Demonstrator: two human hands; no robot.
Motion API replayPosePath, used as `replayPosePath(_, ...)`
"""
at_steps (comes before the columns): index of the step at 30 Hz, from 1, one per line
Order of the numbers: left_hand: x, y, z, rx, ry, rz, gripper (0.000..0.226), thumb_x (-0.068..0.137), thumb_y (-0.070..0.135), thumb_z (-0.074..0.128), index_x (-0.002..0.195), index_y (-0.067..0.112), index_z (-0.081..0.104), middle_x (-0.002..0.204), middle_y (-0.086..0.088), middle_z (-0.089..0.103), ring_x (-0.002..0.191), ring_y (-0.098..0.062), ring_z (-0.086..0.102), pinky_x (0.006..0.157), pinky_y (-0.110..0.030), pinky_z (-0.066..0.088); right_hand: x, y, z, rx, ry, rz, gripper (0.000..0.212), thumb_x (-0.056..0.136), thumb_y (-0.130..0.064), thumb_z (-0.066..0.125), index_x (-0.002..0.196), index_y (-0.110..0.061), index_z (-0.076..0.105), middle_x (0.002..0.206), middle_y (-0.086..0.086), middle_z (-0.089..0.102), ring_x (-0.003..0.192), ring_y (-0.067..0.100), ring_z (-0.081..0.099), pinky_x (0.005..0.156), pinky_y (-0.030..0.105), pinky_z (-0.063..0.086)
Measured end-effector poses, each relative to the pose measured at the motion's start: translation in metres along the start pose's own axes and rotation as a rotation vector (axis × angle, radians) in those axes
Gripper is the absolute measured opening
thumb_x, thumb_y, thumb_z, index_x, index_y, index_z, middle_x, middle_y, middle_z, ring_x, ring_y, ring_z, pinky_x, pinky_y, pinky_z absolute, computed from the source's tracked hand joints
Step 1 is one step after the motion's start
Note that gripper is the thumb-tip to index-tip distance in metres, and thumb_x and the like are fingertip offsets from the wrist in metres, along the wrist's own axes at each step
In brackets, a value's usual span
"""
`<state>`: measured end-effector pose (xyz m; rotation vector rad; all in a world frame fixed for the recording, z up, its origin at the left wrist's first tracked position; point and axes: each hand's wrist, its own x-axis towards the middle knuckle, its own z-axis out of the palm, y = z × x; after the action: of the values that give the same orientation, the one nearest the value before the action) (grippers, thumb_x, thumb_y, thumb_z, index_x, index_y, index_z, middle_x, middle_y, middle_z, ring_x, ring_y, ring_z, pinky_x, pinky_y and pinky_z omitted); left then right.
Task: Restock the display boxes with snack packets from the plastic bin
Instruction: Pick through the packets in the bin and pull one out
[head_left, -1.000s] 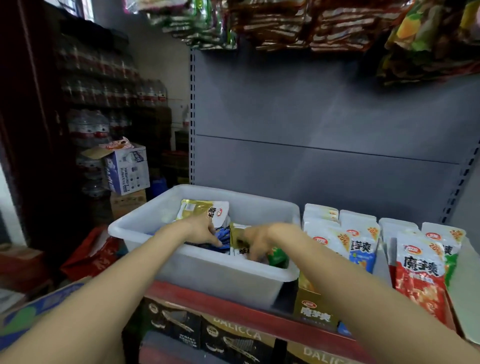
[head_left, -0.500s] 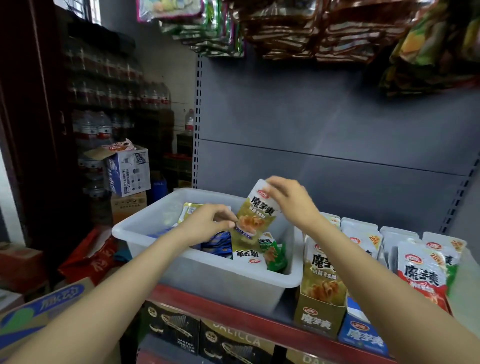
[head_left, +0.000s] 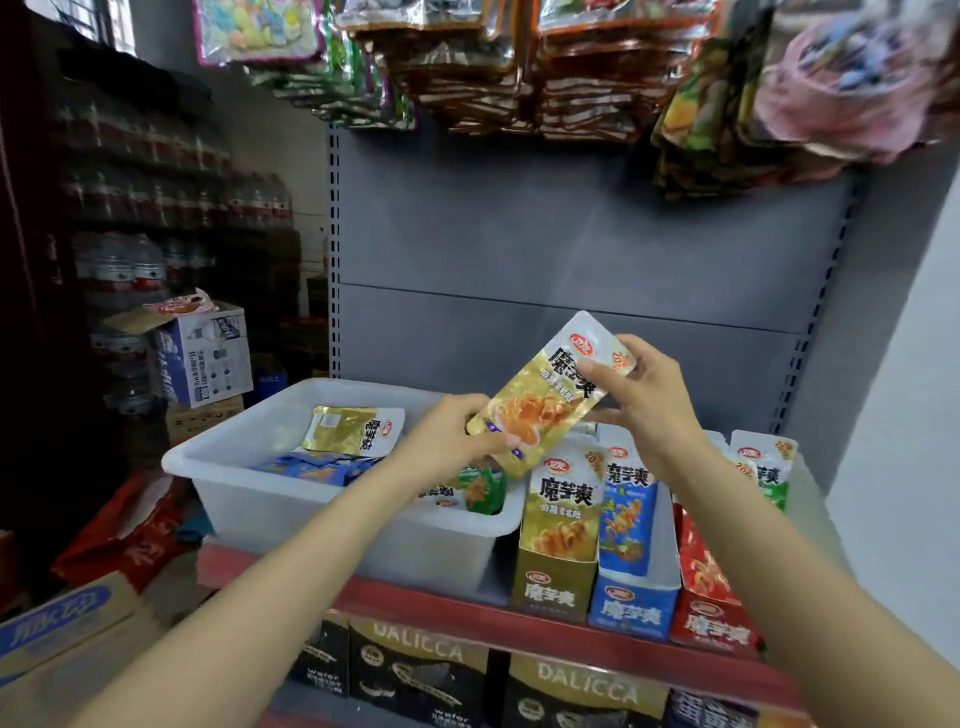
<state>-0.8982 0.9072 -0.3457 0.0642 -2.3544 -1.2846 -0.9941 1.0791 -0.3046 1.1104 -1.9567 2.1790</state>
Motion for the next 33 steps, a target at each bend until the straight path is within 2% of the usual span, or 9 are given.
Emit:
replayPosePath(4, 0.000, 0.005, 0.016, 0.166, -0.065, 0.074, 0.038, 0.077, 0.005, 0.073, 0.112, 0.014, 0.061, 0.100, 0.006, 0.065, 0.090, -0.008, 0.060, 0.068, -0.003, 0.041, -0.007, -0.007, -0.021, -0.167, -0.012, -0.051, 0.011, 0.086, -0.005, 0.064, 0.093, -0.012, 0.059, 0.083, 0.005, 0.068, 0.067, 0.009, 0.069, 0.053, 0.027, 0.057)
replayPosePath(7, 0.002, 0.001, 0.022, 0.179, -0.037, 0.039, 0.037, 0.084, -0.003, 0.061, 0.120, 0.009, 0.058, 0.110, 0.001, 0.062, 0.098, -0.009, 0.056, 0.071, 0.000, 0.040, -0.008, -0.004, -0.033, -0.394, -0.017, -0.070, 0.014, 0.086, -0.009, 0.065, 0.087, -0.021, 0.058, 0.087, 0.008, 0.068, 0.077, 0.019, 0.070, 0.062, 0.043, 0.059)
replayPosePath(9, 0.004, -0.002, 0.027, 0.142, -0.026, 0.011, 0.034, 0.088, -0.002, 0.057, 0.121, 0.010, 0.059, 0.117, -0.002, 0.064, 0.104, -0.013, 0.059, 0.082, -0.011, 0.044, -0.010, -0.001, -0.036, -0.501, -0.025, -0.082, 0.015, 0.085, -0.013, 0.066, 0.086, -0.024, 0.057, 0.087, 0.004, 0.069, 0.080, 0.022, 0.069, 0.067, 0.048, 0.058)
replayPosePath(11, 0.004, -0.007, 0.032, 0.096, -0.032, -0.010, 0.031, 0.090, 0.004, 0.058, 0.120, 0.013, 0.062, 0.116, 0.000, 0.066, 0.104, -0.013, 0.061, 0.086, -0.020, 0.046, -0.014, 0.003, -0.036, -0.624, -0.044, -0.122, 0.012, 0.083, -0.018, 0.070, 0.089, -0.021, 0.060, 0.087, 0.000, 0.069, 0.080, 0.020, 0.067, 0.070, 0.042, 0.056)
replayPosePath(15, -0.001, -0.014, 0.040, -0.006, 0.026, -0.013, 0.029, 0.088, 0.011, 0.064, 0.116, 0.019, 0.064, 0.113, 0.003, 0.067, 0.098, -0.014, 0.063, 0.078, -0.021, 0.047, -0.025, 0.014, -0.026, -0.917, -0.183, -0.167, 0.030, 0.079, -0.025, 0.073, 0.105, -0.012, 0.065, 0.103, 0.001, 0.061, 0.093, 0.016, 0.056, 0.074, 0.026, 0.039)
replayPosePath(20, 0.001, -0.015, 0.044, -0.071, 0.130, -0.045, 0.015, 0.085, 0.014, 0.068, 0.099, 0.019, 0.069, 0.094, 0.010, 0.068, 0.081, -0.010, 0.065, 0.070, -0.018, 0.049, -0.033, 0.020, -0.017, -0.947, -0.245, -0.156, 0.045, 0.081, -0.021, 0.072, 0.124, -0.019, 0.057, 0.119, 0.002, 0.057, 0.105, 0.017, 0.053, 0.078, 0.023, 0.040)
replayPosePath(22, 0.003, -0.013, 0.044, -0.133, 0.135, -0.075, 0.010, 0.086, 0.012, 0.066, 0.094, 0.017, 0.070, 0.093, 0.003, 0.070, 0.082, -0.014, 0.066, 0.073, -0.019, 0.052, -0.033, 0.020, -0.015, -0.982, -0.270, -0.150, 0.049, 0.081, -0.021, 0.071, 0.128, -0.023, 0.055, 0.121, 0.001, 0.057, 0.108, 0.018, 0.053, 0.081, 0.026, 0.042)
replayPosePath(25, 0.001, -0.008, 0.042, -0.196, 0.102, -0.111, 0.013, 0.090, 0.008, 0.060, 0.099, 0.010, 0.069, 0.094, -0.002, 0.069, 0.080, -0.013, 0.066, 0.066, -0.011, 0.051, -0.035, 0.020, -0.013, -1.034, -0.303, -0.124, 0.050, 0.082, -0.023, 0.071, 0.130, -0.022, 0.055, 0.126, 0.000, 0.057, 0.111, 0.016, 0.053, 0.083, 0.024, 0.040)
replayPosePath(33, -0.001, -0.013, 0.041, -0.112, 0.109, -0.108, 0.013, 0.083, 0.017, 0.070, 0.096, 0.013, 0.072, 0.092, 0.002, 0.071, 0.094, -0.015, 0.066, 0.087, -0.030, 0.050, -0.033, 0.020, -0.007, -1.049, -0.307, -0.061, 0.042, 0.087, -0.028, 0.066, 0.127, -0.016, 0.059, 0.126, 0.003, 0.059, 0.111, 0.018, 0.055, 0.078, 0.018, 0.034)
